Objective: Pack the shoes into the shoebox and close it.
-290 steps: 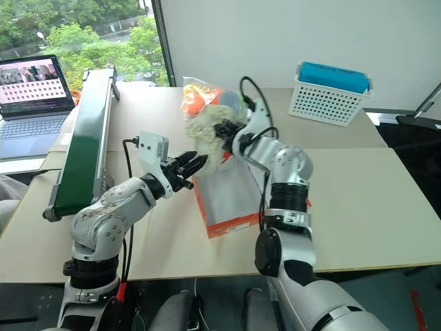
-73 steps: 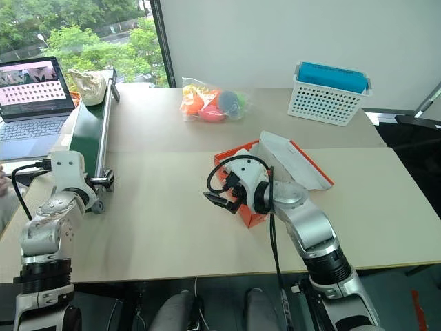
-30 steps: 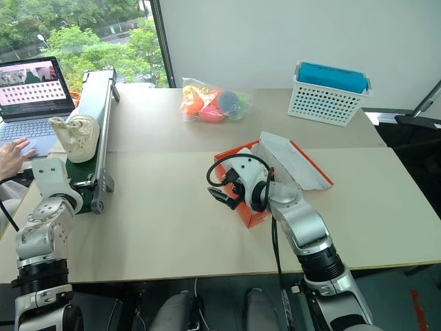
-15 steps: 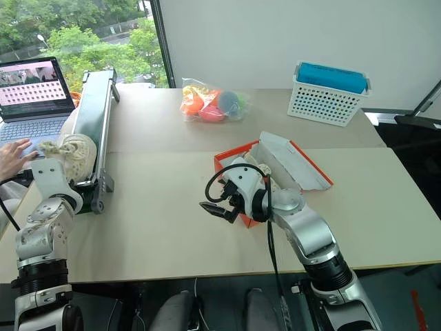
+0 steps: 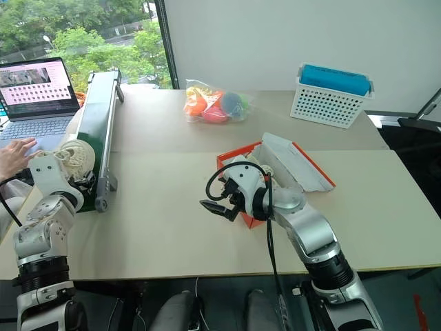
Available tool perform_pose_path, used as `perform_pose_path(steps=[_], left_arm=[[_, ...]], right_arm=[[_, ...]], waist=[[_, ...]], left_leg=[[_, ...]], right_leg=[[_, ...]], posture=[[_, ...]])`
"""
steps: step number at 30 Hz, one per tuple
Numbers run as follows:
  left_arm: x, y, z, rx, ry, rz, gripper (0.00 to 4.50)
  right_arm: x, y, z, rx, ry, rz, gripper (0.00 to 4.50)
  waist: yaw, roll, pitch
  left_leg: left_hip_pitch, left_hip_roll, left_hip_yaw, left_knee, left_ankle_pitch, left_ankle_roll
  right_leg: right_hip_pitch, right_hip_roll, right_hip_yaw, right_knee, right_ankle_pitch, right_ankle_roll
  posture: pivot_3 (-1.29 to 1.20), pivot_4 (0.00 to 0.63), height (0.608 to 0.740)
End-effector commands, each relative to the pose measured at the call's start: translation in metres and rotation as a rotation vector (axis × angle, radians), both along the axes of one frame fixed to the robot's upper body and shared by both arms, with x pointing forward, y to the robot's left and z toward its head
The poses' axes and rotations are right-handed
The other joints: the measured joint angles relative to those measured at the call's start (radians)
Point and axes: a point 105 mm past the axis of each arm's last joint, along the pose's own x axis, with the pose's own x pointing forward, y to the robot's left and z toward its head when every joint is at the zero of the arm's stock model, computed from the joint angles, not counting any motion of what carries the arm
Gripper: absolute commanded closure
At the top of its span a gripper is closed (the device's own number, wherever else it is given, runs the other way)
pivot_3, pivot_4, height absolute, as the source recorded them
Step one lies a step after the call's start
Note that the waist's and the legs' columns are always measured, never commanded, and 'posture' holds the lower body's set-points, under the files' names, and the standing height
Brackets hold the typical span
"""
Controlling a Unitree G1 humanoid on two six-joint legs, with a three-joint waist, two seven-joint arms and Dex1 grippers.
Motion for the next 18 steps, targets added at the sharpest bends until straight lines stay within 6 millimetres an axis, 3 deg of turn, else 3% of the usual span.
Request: perform_pose_path(steps=[1, 4, 7, 11, 15, 18], left_arm=[[0.008, -0.025, 0.040, -0.042, -0.212, -0.112, 1.35], [0.008, -0.053, 0.072, -0.076, -0.372, -0.230, 1.35], [0.008, -0.087, 0.083, -0.119, -0.419, -0.357, 1.35], [0.002, -0.165, 0.080, -0.143, -0.385, -0.643, 1.35], [-0.007, -0.213, 0.072, -0.141, -0.347, -0.826, 1.35], [-0.011, -0.233, 0.068, -0.140, -0.333, -0.905, 1.35]], right_arm=[[0.003, -0.002, 0.021, 0.041, -0.068, -0.013, 0.00], [0.014, -0.006, 0.023, 0.044, -0.072, -0.069, 0.00], [0.029, -0.013, 0.028, 0.085, -0.032, -0.157, 0.00], [0.056, -0.011, 0.058, 0.376, 0.258, -0.277, 0.00], [0.051, 0.016, 0.072, 0.496, 0.480, -0.209, 0.00], [0.048, 0.028, 0.085, 0.551, 0.552, -0.175, 0.00]], waist=[[0.006, 0.000, 0.000], [0.008, -0.003, 0.000], [0.006, -0.004, 0.000], [-0.001, -0.004, 0.000], [-0.010, -0.004, 0.000], [-0.018, -0.004, 0.000]], left_leg=[[0.000, 0.000, 0.000, 0.000, 0.000, 0.000], [-0.005, 0.000, -0.001, 0.002, 0.000, 0.000], [-0.006, 0.000, -0.001, 0.002, 0.000, 0.000], [-0.006, 0.000, -0.001, 0.002, 0.000, 0.000], [-0.006, 0.001, -0.001, 0.001, 0.000, 0.000], [-0.006, 0.001, -0.001, 0.000, 0.000, 0.000]], right_leg=[[0.000, 0.000, 0.000, 0.000, 0.000, 0.000], [-0.002, -0.001, -0.002, -0.001, 0.000, 0.000], [-0.003, -0.001, -0.002, -0.001, 0.000, 0.000], [-0.003, -0.001, -0.002, -0.001, 0.000, 0.000], [-0.003, 0.001, -0.002, 0.001, 0.001, -0.001], [-0.004, 0.002, -0.002, 0.001, 0.001, -0.001]], posture=[[0.00, 0.150, 0.699], [0.00, 0.150, 0.699], [0.00, 0.150, 0.699], [0.00, 0.150, 0.699], [0.00, 0.150, 0.699], [0.00, 0.150, 0.699]])
